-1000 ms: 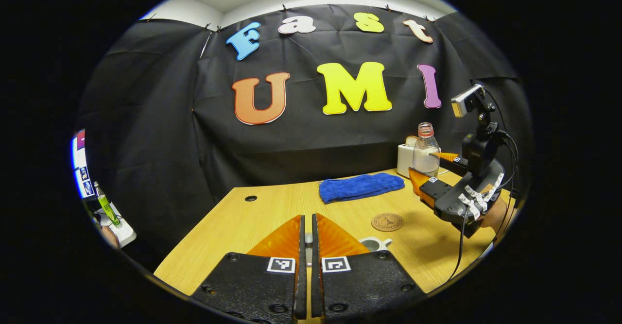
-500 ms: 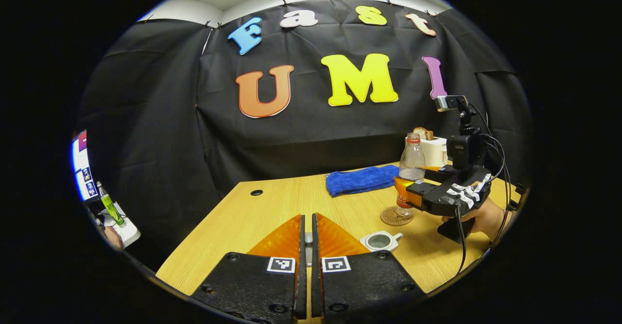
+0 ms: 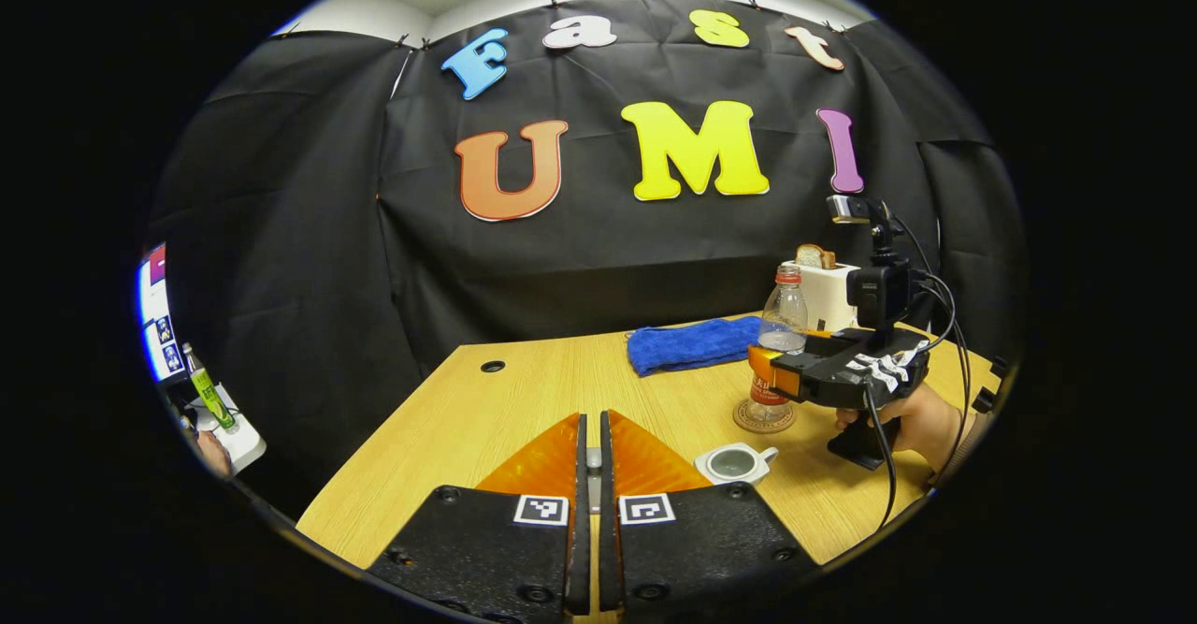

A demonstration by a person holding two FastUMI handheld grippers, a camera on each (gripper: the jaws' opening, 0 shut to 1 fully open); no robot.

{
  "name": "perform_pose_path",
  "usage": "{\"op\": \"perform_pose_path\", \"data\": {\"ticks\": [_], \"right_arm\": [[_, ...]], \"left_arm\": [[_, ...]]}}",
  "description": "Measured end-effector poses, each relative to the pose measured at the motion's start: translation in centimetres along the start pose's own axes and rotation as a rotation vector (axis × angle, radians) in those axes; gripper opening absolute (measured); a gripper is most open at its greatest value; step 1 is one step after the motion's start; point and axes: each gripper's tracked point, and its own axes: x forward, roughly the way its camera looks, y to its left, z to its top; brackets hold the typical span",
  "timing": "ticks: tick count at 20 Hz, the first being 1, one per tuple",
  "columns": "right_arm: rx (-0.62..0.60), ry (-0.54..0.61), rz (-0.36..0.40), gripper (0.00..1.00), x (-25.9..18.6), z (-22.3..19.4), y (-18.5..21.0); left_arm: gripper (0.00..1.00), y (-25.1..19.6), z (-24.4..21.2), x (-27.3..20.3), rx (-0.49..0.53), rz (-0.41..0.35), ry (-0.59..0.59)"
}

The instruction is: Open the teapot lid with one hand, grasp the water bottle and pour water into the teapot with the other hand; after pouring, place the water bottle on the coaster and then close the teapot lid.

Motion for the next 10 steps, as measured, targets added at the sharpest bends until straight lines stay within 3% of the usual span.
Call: {"op": "perform_pose_path", "data": {"ticks": [4, 5, 6, 10], "right_arm": [[-0.02, 0.026, 0.017, 0.82, 0.0, -0.6, 0.6], [-0.021, 0.032, 0.017, 0.95, -0.1, -0.7, 0.5], [-0.022, 0.035, 0.015, 0.98, 0.0, -0.8, 0.5], [-0.009, 0.019, 0.02, 0.99, -1.1, 0.0, 0.4]], "left_arm": [[0.06, -0.2, 0.0, 0.0, 0.009, -0.002, 0.001], [0.06, -0.3, 0.1, -0.1, 0.01, -0.006, -0.002], [0.06, -0.4, 0.1, -0.2, 0.012, -0.011, -0.004], [0.06, -0.6, 0.0, 0.0, 0.015, -0.014, -0.006]]}}
